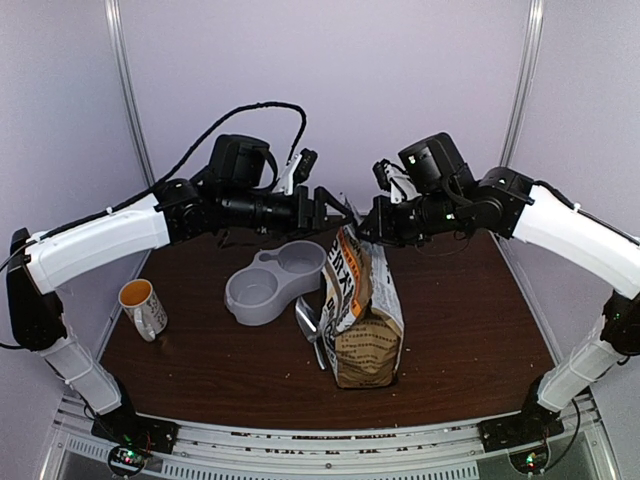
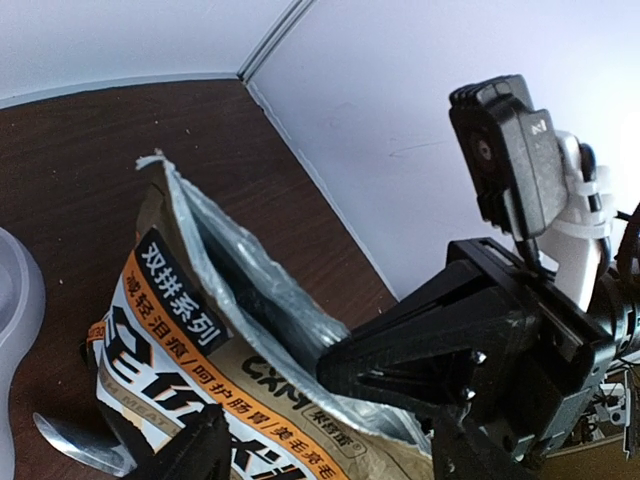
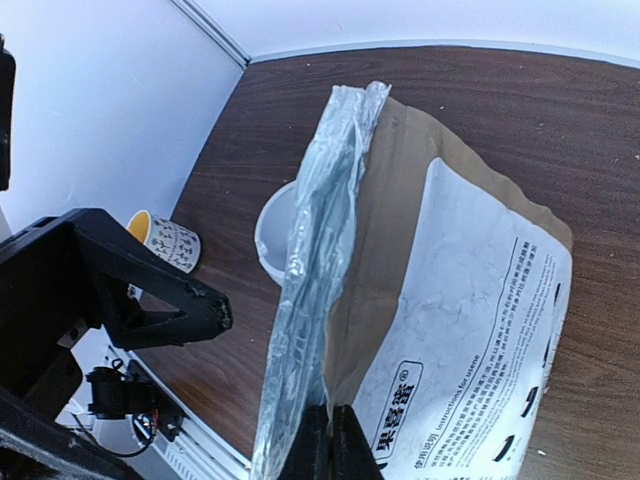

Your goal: Serve the pet food

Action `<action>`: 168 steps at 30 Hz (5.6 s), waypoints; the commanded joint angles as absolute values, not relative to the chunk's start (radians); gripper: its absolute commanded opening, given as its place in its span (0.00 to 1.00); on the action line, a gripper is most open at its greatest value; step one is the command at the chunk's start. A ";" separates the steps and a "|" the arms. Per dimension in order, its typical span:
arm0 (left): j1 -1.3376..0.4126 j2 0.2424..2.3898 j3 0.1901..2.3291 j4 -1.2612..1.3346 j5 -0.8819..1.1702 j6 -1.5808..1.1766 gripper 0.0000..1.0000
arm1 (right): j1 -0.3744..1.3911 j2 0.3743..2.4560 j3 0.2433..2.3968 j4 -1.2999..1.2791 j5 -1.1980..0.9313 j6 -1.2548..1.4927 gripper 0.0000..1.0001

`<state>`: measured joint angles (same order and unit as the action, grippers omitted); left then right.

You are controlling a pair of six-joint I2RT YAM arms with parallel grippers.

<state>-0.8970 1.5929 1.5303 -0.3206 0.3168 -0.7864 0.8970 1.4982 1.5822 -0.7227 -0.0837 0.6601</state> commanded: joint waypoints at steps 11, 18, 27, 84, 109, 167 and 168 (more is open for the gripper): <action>-0.867 1.618 1.477 -0.216 0.326 -0.839 0.72 | 0.887 1.477 1.534 -0.585 -0.191 0.716 0.00; -0.870 1.657 1.479 -0.199 0.368 -0.841 0.71 | 0.887 1.470 1.529 -0.588 -0.184 0.689 0.00; -0.882 1.707 1.496 -0.183 0.417 -0.867 0.34 | 0.888 1.448 1.521 -0.619 -0.120 0.648 0.00; -0.884 1.577 1.673 -0.499 0.267 -0.721 0.03 | 0.918 1.609 1.813 -1.036 0.322 0.401 0.16; -0.883 1.450 1.526 -0.259 0.232 -0.643 0.85 | 0.897 1.461 1.716 -0.939 0.283 0.424 0.25; -0.874 1.845 1.180 -0.071 0.108 -1.024 0.00 | 0.617 1.069 1.103 -0.602 0.078 0.549 0.77; -0.874 1.826 1.175 -0.079 0.093 -1.011 0.00 | 0.617 1.069 1.109 -0.604 0.077 0.548 0.77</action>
<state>-0.8768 1.8896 1.1606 -0.0662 0.1474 -1.0588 0.6235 1.0683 1.0710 -0.5915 0.0784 0.5488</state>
